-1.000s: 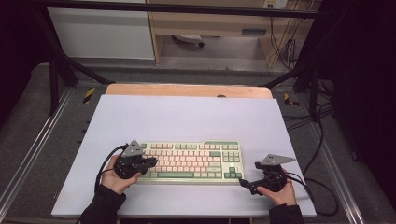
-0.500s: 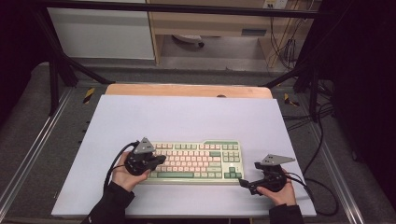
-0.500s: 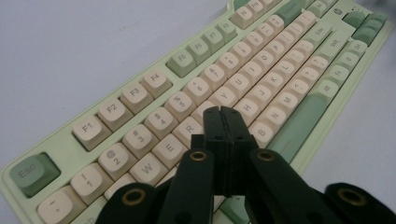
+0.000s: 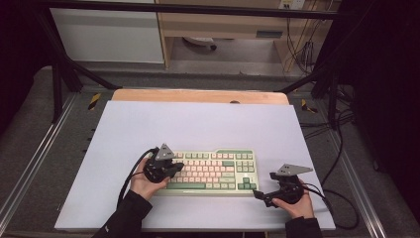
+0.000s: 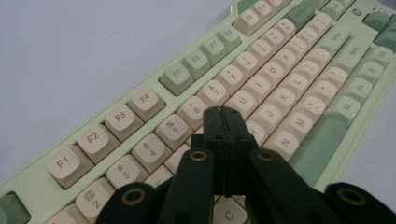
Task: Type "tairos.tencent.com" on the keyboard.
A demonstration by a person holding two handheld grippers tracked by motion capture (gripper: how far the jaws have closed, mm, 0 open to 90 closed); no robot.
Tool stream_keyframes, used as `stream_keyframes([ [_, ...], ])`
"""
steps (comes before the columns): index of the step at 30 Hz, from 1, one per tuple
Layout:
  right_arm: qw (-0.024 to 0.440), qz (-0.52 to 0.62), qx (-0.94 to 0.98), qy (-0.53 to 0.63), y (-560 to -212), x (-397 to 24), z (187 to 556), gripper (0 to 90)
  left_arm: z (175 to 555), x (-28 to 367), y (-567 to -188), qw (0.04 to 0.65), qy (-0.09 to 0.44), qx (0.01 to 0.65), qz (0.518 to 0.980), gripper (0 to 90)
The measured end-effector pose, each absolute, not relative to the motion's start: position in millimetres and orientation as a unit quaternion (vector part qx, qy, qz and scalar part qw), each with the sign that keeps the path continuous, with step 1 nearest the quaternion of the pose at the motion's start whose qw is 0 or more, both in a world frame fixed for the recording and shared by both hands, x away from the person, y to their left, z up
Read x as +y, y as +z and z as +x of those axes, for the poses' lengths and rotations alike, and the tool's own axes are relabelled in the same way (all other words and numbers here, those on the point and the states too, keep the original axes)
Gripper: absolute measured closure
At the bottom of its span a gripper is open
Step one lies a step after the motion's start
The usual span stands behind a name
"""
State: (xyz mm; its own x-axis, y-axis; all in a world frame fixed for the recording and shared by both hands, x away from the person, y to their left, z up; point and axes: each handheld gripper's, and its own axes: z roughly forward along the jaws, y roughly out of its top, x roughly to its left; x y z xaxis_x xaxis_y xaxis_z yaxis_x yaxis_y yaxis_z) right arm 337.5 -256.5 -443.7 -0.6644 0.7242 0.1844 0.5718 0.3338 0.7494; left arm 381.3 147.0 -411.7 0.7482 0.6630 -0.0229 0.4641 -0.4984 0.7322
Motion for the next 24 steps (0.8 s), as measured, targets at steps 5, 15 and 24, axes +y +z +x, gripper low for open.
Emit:
stream_keyframes([
  [5, 0.092, 0.399, 0.812, 0.417, -444, -257, 338, 0.5, 385, 144, -416, 0.374, 0.136, 0.330, 0.856, 89.9],
  [15, 0.093, 0.398, 0.811, 0.418, -443, -257, 337, 0.5, 388, 143, -422, 0.371, 0.136, 0.332, 0.856, 89.9],
  [24, 0.093, 0.398, 0.812, 0.417, -444, -257, 337, 0.5, 389, 144, -426, 0.373, 0.133, 0.332, 0.856, 89.9],
])
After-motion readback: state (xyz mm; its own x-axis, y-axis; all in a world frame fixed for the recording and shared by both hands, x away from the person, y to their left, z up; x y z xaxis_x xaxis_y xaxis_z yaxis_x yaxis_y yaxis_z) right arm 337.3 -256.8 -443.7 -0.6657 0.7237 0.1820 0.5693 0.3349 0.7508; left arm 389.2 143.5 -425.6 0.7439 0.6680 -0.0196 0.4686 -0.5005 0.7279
